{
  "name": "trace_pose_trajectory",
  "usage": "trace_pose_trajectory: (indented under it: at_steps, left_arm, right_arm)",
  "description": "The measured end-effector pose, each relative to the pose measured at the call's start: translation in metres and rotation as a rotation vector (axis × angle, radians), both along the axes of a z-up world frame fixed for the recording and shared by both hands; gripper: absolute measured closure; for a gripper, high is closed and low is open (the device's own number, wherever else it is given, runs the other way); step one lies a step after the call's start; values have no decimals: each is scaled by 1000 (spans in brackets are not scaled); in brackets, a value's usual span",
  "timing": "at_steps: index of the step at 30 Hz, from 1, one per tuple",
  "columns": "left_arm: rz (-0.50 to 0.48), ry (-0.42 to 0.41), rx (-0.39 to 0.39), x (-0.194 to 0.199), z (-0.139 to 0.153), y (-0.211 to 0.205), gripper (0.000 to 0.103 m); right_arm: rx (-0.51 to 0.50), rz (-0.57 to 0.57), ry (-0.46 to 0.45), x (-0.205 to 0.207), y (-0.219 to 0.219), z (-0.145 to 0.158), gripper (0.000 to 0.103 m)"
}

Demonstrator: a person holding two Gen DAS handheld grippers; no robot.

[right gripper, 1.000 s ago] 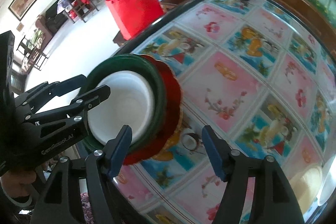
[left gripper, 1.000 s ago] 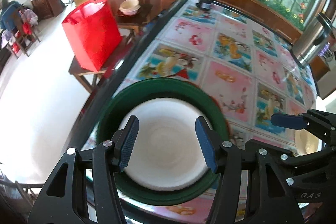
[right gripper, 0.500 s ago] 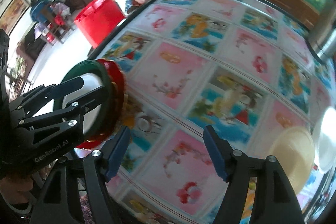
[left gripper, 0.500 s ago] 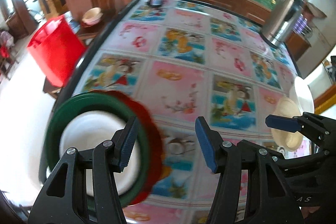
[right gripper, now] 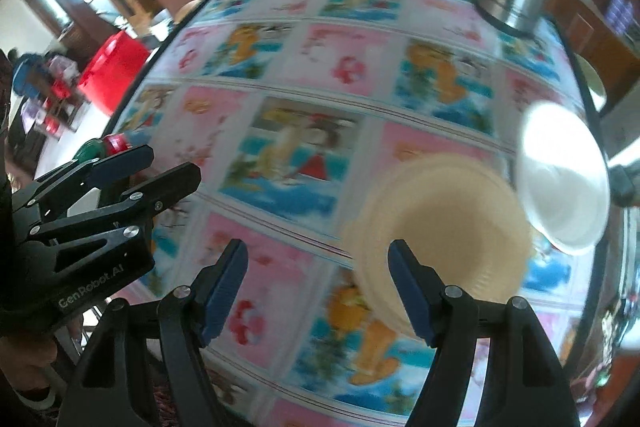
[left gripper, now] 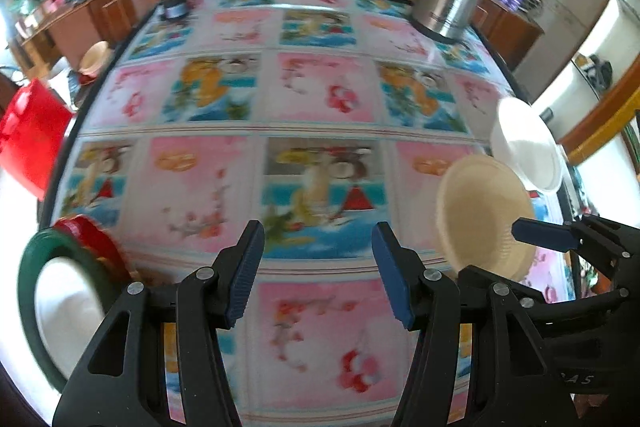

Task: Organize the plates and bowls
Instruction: 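Move both tools to the beige paper bowl, then close both tools on the beige paper bowl rim and lift it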

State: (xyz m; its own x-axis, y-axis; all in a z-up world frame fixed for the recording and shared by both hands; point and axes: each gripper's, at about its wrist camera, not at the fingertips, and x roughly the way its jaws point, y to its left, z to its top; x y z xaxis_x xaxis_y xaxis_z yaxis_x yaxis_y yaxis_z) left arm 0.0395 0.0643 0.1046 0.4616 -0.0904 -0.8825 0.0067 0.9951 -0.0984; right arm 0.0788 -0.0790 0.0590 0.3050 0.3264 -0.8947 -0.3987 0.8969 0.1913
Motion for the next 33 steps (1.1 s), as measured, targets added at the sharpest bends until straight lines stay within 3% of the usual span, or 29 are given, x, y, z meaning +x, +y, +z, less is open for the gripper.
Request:
trace_pose_trajectory:
  at_steps: [13,27,29,31,32,33]
  left_arm:
    - [-98,62,-28,37,-24,-74,47]
    - [-105,165,-37,50,-61,-97,47]
    - [-112,176,-49,51,-66,-99,47]
    - [-118,181,-56,51,-72,-100,47]
    - [-119,191,-70,51,-74,-101,56]
    - [-119,205,-87,52,-77,-100,79]
  right_arm:
    - [-6,-192,47,9,-106,-21,29]
    - [57,-202,124,28,-131,-55,30]
    - [69,-192,134,32,-130,-60,41]
    - [82,-178,146,35,-128,-65,65]
    - [82,-164,154,37,-126,-68,68]
    - [83,-149,160,38,-124,-69,74]
